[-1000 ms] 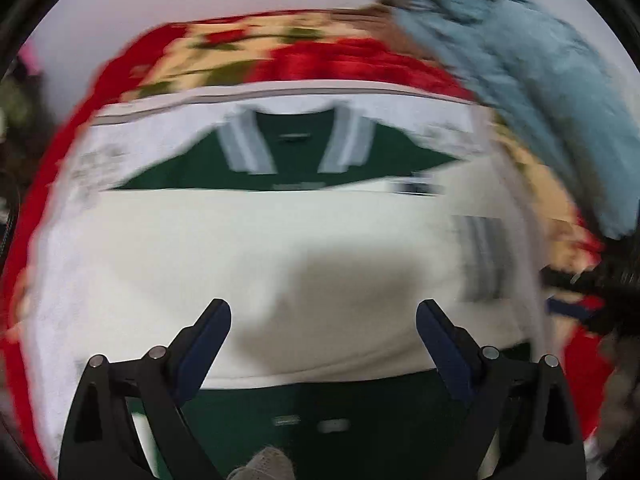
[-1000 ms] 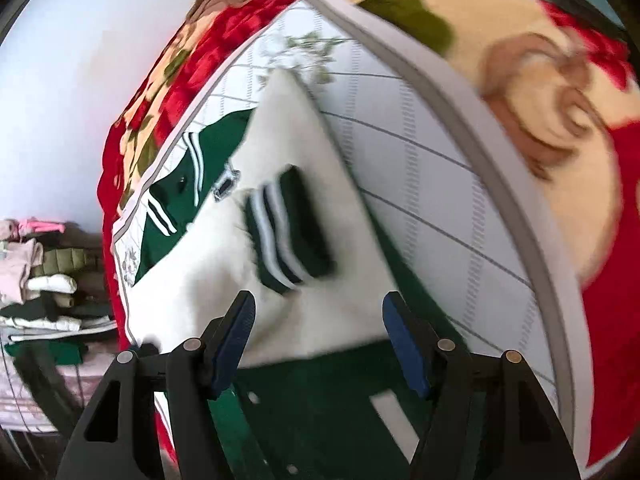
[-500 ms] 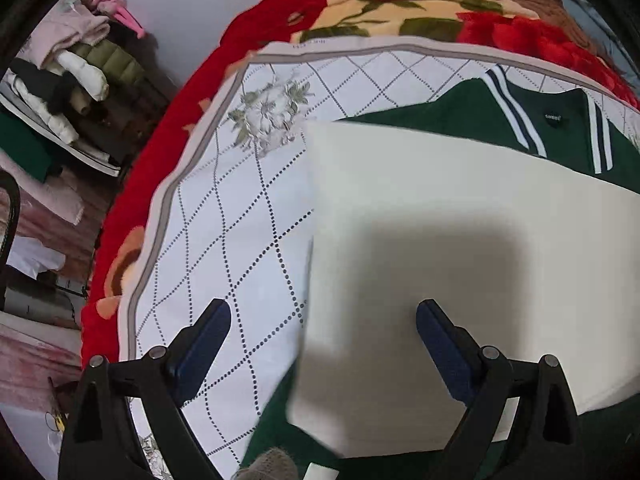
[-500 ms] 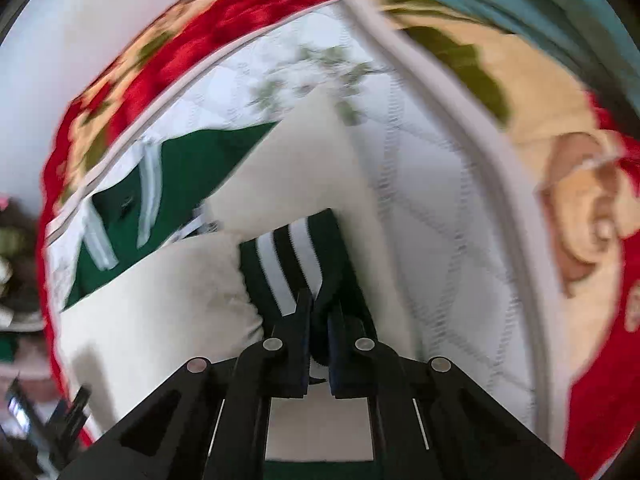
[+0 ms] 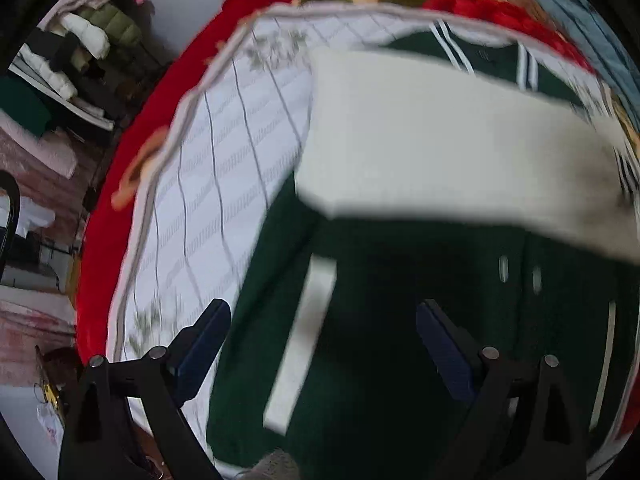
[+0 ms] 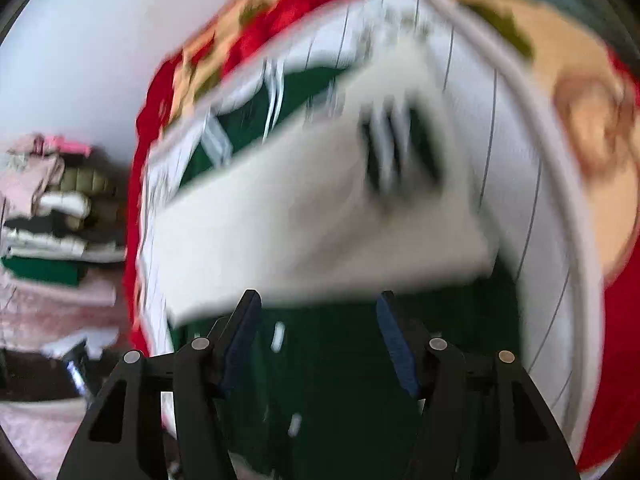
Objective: Fold large clothes
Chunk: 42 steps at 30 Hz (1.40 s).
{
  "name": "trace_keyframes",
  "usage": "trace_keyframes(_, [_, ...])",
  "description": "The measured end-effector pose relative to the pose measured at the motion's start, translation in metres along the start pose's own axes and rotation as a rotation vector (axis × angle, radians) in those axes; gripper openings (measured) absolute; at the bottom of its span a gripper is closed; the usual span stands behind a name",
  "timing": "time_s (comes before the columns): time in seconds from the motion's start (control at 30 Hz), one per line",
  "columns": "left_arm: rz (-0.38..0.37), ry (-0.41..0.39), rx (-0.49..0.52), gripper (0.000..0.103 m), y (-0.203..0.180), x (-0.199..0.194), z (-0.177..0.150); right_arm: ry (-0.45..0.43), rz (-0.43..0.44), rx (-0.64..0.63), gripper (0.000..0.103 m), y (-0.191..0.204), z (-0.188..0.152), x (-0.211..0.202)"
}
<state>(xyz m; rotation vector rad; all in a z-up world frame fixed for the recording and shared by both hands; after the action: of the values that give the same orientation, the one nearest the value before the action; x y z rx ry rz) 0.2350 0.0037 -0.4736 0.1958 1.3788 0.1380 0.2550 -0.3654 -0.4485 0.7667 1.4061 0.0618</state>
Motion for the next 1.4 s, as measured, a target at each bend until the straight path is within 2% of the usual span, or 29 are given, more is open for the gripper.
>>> trace_keyframes(0.13, [-0.022, 0.093, 0.088, 0.095, -0.022, 0.017, -0.059, 0.197, -0.08, 0.022, 0.062, 0.004, -0.086, 0.051])
trace_keyframes(0.23, [0.003, 0.15, 0.154, 0.095, -0.038, 0.038, -0.101, 0.332, -0.134, 0.069, 0.062, 0.004, -0.16, 0.1])
trace_keyframes(0.27, [-0.002, 0.177, 0.169, 0.095, -0.042, 0.048, -0.115, 0.346, -0.146, 0.076, 0.062, 0.002, -0.172, 0.109])
trace_keyframes(0.33, [-0.008, 0.153, 0.167, 0.095, -0.042, 0.051, -0.126, 0.358, -0.192, 0.065, 0.062, 0.01, -0.196, 0.132])
trace_keyframes(0.4, [-0.012, 0.141, 0.173, 0.095, -0.043, 0.054, -0.126, 0.306, -0.321, -0.038, 0.062, 0.022, -0.212, 0.151])
trace_keyframes(0.43, [-0.014, 0.144, 0.172, 0.095, -0.043, 0.055, -0.126, 0.273, -0.372, -0.059, 0.056, 0.026, -0.216, 0.158])
trace_keyframes(0.47, [-0.017, 0.146, 0.17, 0.095, -0.043, 0.056, -0.124, 0.246, -0.404, -0.054, 0.046, 0.028, -0.22, 0.159])
trace_keyframes(0.5, [-0.022, 0.144, 0.165, 0.095, -0.042, 0.057, -0.123, 0.201, -0.477, -0.033, 0.023, 0.029, -0.221, 0.159])
trace_keyframes(0.53, [-0.026, 0.141, 0.16, 0.095, -0.042, 0.058, -0.124, 0.185, -0.486, -0.008, 0.01, 0.028, -0.22, 0.158])
trace_keyframes(0.57, [-0.032, 0.133, 0.155, 0.095, -0.041, 0.058, -0.125, 0.17, -0.472, 0.064, 0.01, 0.026, -0.219, 0.155])
trace_keyframes(0.63, [-0.047, 0.119, 0.146, 0.095, -0.038, 0.057, -0.126, 0.162, -0.428, 0.129, 0.009, 0.028, -0.219, 0.149])
trace_keyframes(0.77, [-0.078, 0.113, 0.128, 0.095, -0.034, 0.061, -0.126, 0.164, -0.353, 0.037, 0.009, 0.063, -0.232, 0.143])
trace_keyframes(0.87, [-0.106, 0.123, 0.113, 0.095, -0.027, 0.062, -0.123, 0.199, -0.366, -0.066, 0.01, 0.082, -0.238, 0.155])
trace_keyframes(0.9, [-0.123, 0.13, 0.104, 0.095, -0.021, 0.06, -0.12, 0.226, -0.354, -0.057, 0.015, 0.08, -0.236, 0.16])
trace_keyframes(1.0, [-0.145, 0.106, 0.074, 0.095, 0.004, 0.045, -0.107, 0.298, -0.236, 0.038, 0.023, 0.069, -0.224, 0.154])
trace_keyframes(1.03, [-0.115, 0.072, 0.06, 0.095, 0.018, 0.038, -0.095, 0.297, -0.198, 0.056, 0.036, 0.067, -0.219, 0.144])
trace_keyframes(1.07, [-0.085, 0.048, 0.053, 0.095, 0.027, 0.035, -0.085, 0.286, -0.189, 0.06, 0.044, 0.065, -0.215, 0.137])
trace_keyframes(1.1, [-0.037, 0.019, 0.044, 0.095, 0.04, 0.034, -0.069, 0.255, -0.18, 0.061, 0.057, 0.065, -0.209, 0.123])
trace_keyframes(1.23, [0.126, -0.056, 0.015, 0.095, 0.072, 0.056, -0.005, 0.155, -0.198, 0.084, 0.06, 0.051, -0.183, 0.092])
trace_keyframes(1.3, [0.186, -0.066, 0.043, 0.095, 0.079, 0.077, 0.024, 0.124, -0.201, 0.122, 0.06, 0.039, -0.171, 0.087])
trace_keyframes(1.4, [0.294, -0.059, 0.143, 0.095, 0.07, 0.116, 0.066, 0.084, -0.185, 0.183, 0.06, 0.024, -0.137, 0.081])
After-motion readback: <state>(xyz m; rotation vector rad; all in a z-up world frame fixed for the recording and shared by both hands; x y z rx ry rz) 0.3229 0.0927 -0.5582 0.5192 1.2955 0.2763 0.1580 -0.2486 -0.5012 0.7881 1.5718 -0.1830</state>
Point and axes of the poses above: each gripper's, at about its wrist camera, not at the fingertips, and x roughly the way its jaws point, y to its left, z to its top, the point moved 1 cm from there along x, roughly the way its jaws point, and after that the axes turned 10 degrees about x, right-handed, at the moved point
